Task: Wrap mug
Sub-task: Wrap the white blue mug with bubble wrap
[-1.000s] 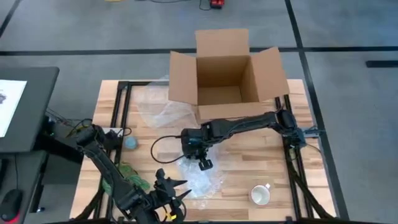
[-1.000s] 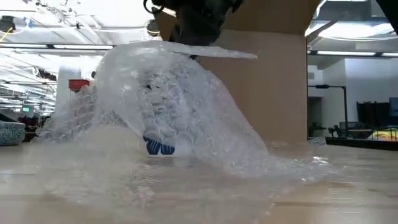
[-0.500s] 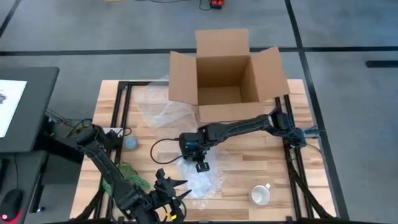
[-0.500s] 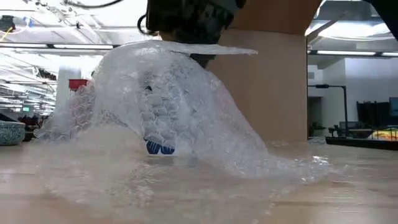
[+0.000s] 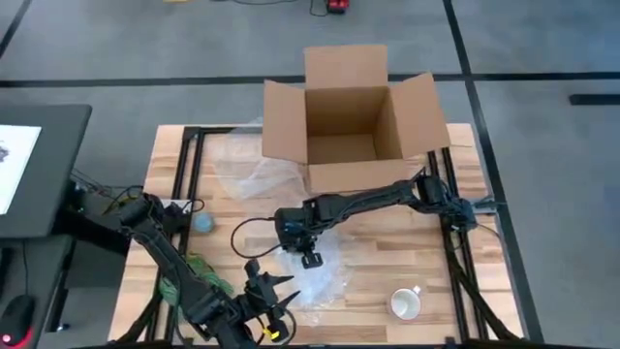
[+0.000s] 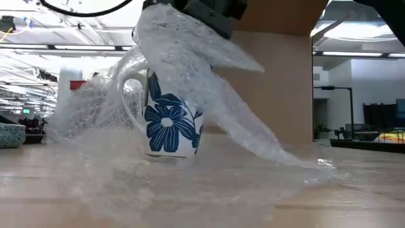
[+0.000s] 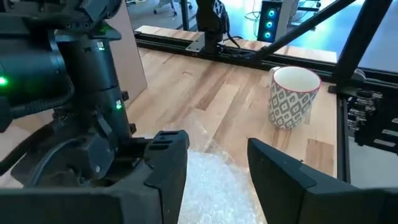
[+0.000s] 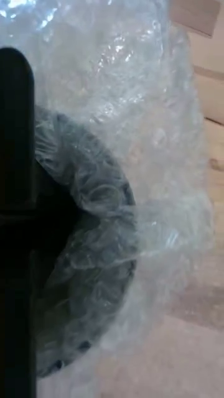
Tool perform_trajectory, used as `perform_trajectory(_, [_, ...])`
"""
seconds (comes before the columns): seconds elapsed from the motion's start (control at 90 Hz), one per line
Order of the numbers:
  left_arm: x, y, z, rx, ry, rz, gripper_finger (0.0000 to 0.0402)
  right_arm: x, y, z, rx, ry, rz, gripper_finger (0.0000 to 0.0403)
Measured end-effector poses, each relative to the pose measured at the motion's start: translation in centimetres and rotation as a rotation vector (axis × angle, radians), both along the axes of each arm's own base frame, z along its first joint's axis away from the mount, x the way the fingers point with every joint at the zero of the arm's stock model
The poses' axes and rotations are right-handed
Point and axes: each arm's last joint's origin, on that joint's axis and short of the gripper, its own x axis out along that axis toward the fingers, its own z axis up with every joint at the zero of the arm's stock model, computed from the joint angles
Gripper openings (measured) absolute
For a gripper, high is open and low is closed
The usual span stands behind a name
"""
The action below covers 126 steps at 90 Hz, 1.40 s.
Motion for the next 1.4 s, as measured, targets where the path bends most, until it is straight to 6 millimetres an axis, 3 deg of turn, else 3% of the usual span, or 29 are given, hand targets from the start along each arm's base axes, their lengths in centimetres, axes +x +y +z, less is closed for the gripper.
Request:
perform_trajectory(0.189, [-0.3,-0.1,-0.1,0.018,0.017,-0.006,0.0148,-0.7,0.6,2.1,-0.047,-0.048,-0.008,0.0])
perform_trajectory(0.367, [-0.9,-0.2,-0.3,-0.038,-0.001,0.023,0.0148,-1.6,1.7,5.4,-0.095,-0.137,-0.013,0.0])
perform_trajectory(0.6, [-1.2,-0.3,-1.4,-0.068,-0.019,0.037,0.0148,-1.9,3.5,6.7,-0.079,-0.216,0.019,0.0])
perform_trajectory(0.778, [-1.4,-0.1,-2.5,-0.088,-0.022,0.06,0.0148,-1.1,3.9,4.0,-0.085,-0.151,0.021,0.0])
perform_trajectory(1.078, [-1.3,-0.1,-2.4,-0.064,-0.019,0.057,0.0148,0.5,1.6,-0.4,-0.08,-0.053,-0.036,0.0])
perform_trajectory(1.233, [-1.2,0.0,-2.4,-0.065,-0.02,0.061,0.0148,0.5,1.2,-0.6,-0.081,-0.037,-0.05,0.0])
perform_trajectory(1.4, [-1.2,0.0,-2.4,-0.056,-0.016,0.056,0.0148,0.1,1.7,0.7,-0.101,-0.065,-0.034,0.0])
